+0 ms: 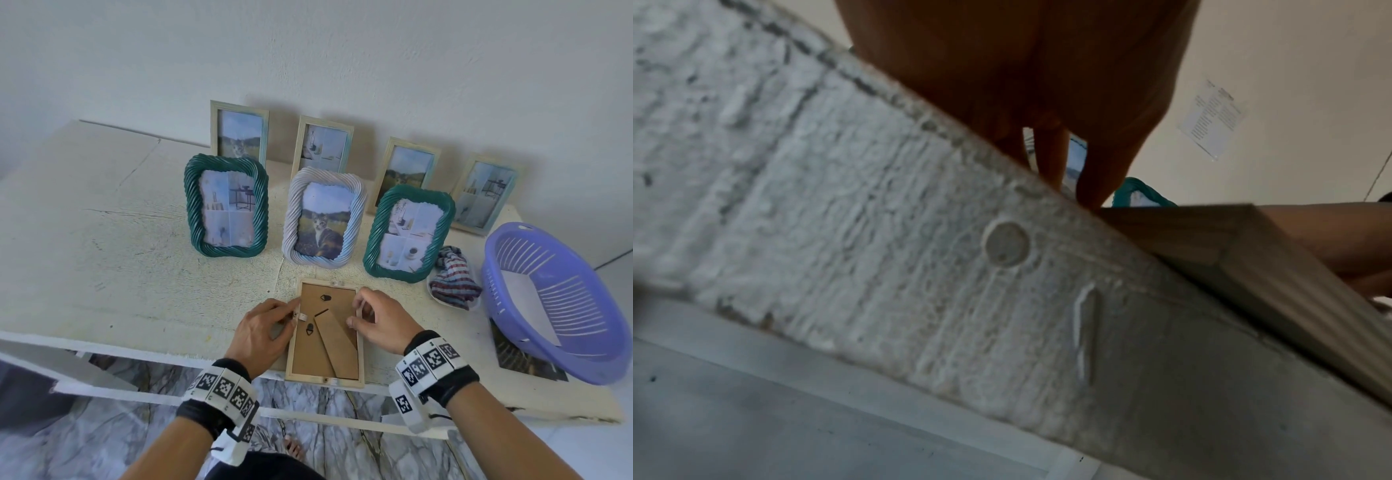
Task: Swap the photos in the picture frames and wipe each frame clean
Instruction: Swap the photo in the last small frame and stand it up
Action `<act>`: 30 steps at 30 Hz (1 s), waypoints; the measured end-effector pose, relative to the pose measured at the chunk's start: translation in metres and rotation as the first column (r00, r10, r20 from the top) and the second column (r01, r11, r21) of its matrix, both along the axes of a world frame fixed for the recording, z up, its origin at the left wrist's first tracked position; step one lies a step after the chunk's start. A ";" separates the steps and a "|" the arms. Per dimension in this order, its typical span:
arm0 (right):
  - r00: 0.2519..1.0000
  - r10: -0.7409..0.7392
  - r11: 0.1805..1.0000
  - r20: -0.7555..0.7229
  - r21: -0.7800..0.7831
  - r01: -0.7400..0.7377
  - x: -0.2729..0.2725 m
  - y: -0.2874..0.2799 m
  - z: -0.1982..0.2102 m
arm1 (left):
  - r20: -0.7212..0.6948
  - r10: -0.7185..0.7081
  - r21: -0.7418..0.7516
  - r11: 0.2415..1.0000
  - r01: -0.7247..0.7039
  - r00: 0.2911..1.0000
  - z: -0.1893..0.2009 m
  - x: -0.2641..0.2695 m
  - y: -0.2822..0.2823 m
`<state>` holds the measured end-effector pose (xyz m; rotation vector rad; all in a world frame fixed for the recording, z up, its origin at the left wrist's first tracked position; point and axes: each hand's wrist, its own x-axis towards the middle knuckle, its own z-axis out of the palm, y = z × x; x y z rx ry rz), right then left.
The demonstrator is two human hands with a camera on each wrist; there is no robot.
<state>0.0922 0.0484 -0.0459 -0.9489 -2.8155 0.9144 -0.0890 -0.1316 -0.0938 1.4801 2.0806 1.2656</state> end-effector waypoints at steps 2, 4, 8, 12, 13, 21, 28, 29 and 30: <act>0.998 -0.029 0.996 0.049 0.087 0.024 -0.008 0.001 0.004 | 0.009 0.012 -0.023 1.000 -0.012 1.000 0.000 -0.001 0.000; 0.995 -0.031 0.989 0.097 0.148 0.017 -0.019 0.001 0.006 | 0.004 0.011 -0.032 0.999 -0.011 1.000 -0.001 -0.001 -0.001; 0.991 -0.046 0.986 0.129 0.166 0.024 -0.029 0.000 0.005 | -0.001 0.018 -0.056 0.998 -0.018 1.000 -0.002 -0.001 0.001; 0.989 -0.032 0.990 0.142 0.140 0.011 -0.024 -0.006 0.005 | -0.036 0.007 -0.055 0.998 -0.009 0.999 -0.005 -0.001 0.001; 0.989 -0.028 0.990 0.142 0.139 0.008 -0.022 -0.008 0.005 | -0.041 0.008 -0.057 0.998 -0.010 0.999 -0.006 -0.001 0.001; 0.986 -0.035 0.996 0.163 0.092 0.020 -0.014 -0.017 0.005 | -0.043 0.008 -0.076 0.997 -0.011 0.999 -0.006 -0.003 0.003; 0.995 -0.057 0.998 0.083 -0.028 0.059 -0.003 -0.030 0.013 | -0.033 0.017 -0.070 0.997 -0.019 0.999 -0.005 -0.002 0.003; 0.994 -0.035 0.996 0.100 -0.077 0.043 0.002 -0.037 0.015 | -0.033 0.017 -0.070 0.997 -0.019 0.999 -0.005 -0.002 0.003; 0.992 -0.013 0.992 0.123 -0.126 0.029 0.007 -0.045 0.017 | -0.032 0.018 -0.073 0.997 -0.021 0.999 -0.005 -0.002 0.003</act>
